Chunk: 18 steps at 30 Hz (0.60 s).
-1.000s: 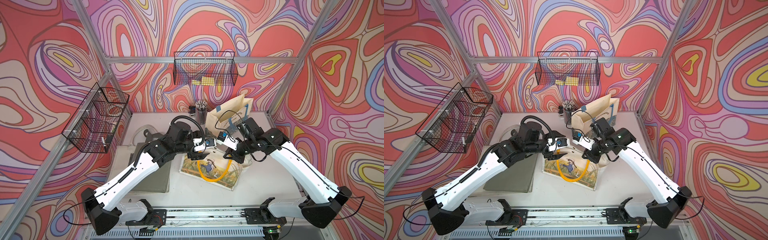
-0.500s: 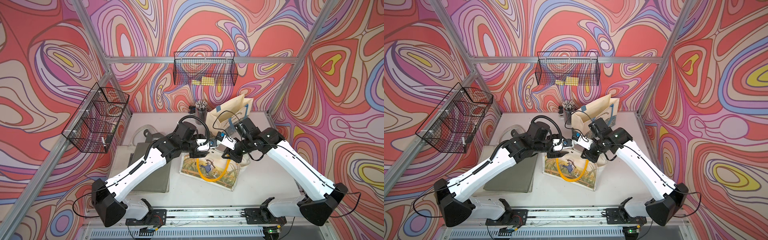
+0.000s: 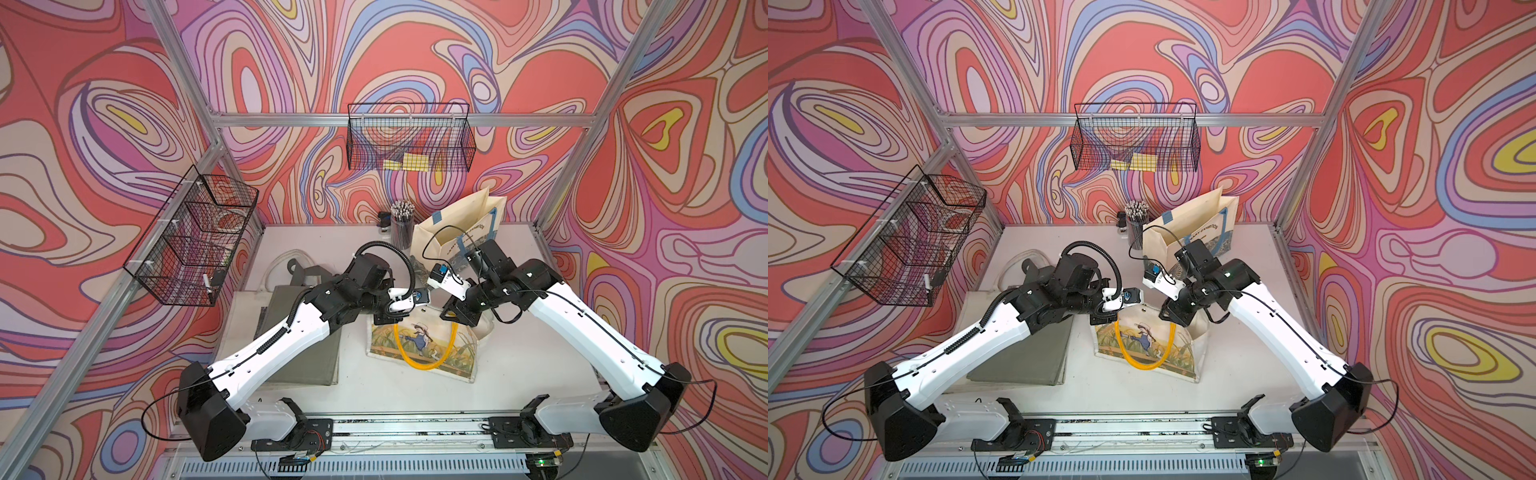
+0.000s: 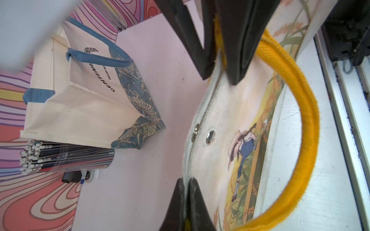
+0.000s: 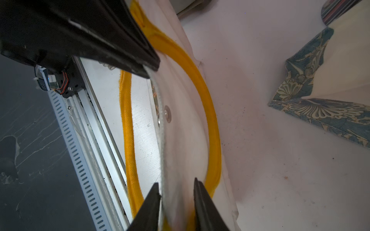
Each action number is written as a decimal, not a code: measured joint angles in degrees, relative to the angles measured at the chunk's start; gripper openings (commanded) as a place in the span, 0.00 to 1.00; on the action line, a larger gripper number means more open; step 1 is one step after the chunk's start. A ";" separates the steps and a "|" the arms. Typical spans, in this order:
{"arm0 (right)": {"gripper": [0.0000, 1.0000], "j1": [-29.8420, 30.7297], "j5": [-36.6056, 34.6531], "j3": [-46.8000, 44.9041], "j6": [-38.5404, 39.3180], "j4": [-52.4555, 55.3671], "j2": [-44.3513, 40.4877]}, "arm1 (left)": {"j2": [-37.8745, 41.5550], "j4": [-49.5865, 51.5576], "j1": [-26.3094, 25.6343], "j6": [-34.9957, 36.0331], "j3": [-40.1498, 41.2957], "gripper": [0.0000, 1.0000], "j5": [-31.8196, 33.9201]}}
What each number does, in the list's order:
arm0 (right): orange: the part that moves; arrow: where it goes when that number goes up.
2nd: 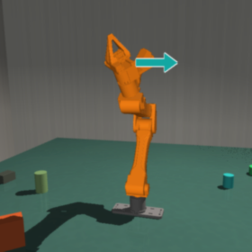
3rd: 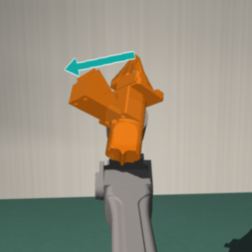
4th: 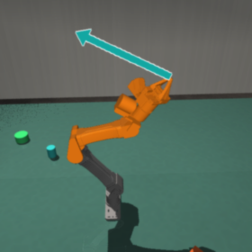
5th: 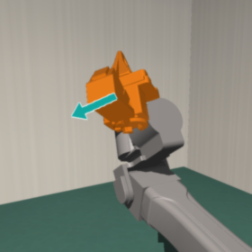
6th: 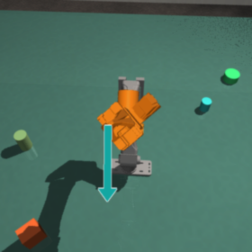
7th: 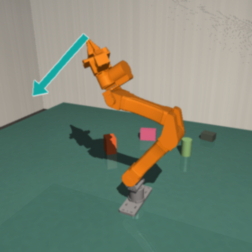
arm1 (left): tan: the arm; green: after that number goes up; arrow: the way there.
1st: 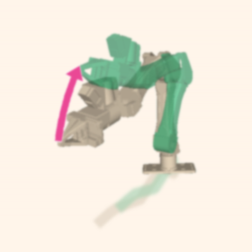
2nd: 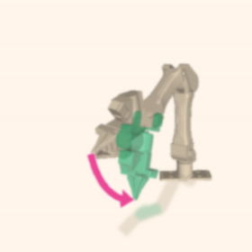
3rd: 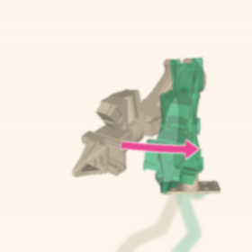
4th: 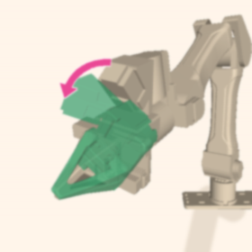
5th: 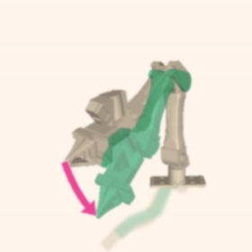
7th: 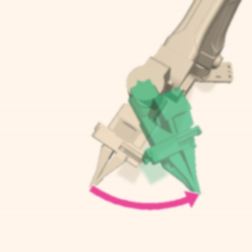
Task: Put away the canvas bag
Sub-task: Press the canvas bag.
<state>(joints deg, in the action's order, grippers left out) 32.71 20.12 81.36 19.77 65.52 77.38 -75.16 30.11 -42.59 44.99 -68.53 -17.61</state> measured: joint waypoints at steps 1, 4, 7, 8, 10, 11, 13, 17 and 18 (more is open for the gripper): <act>0.54 0.00 -0.48 0.02 -0.92 -0.74 -0.20 | 0.57 -0.13 0.02 -0.02 0.81 0.00 0.37; 0.66 -0.02 -2.69 0.09 -3.61 -2.56 -1.36 | 3.06 -1.20 1.03 -0.46 3.26 0.00 1.51; 0.72 -0.61 -4.81 0.55 -6.05 -3.74 -3.04 | 6.58 -1.66 2.49 -1.14 5.99 0.00 2.69; 0.72 -0.96 -5.38 0.85 -6.91 -3.98 -3.56 | 7.52 -1.66 2.89 -1.33 6.69 0.00 3.02; 0.73 -2.45 -6.60 1.66 -8.81 -4.55 -4.74 | 9.27 -1.64 3.74 -1.75 7.93 0.00 3.78; 0.73 -3.74 -7.04 2.05 -9.90 -4.74 -5.38 | 9.84 -1.57 4.11 -1.81 8.26 0.00 4.11; 0.74 -6.80 -8.04 2.23 -11.96 -5.16 -6.73 | 10.62 -1.60 4.66 -2.01 8.85 0.00 4.76; 0.74 -11.82 -11.82 0.59 -17.62 -5.11 -9.09 | 11.67 -1.38 5.57 -2.19 9.18 0.00 6.36; 0.73 -12.35 -12.26 -0.37 -19.08 -4.79 -9.38 | 11.89 -1.18 5.75 -2.19 9.20 0.00 6.71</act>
<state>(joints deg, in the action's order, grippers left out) 20.36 7.86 80.99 0.69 60.73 68.01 -63.26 28.93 -36.84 42.81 -59.33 -10.90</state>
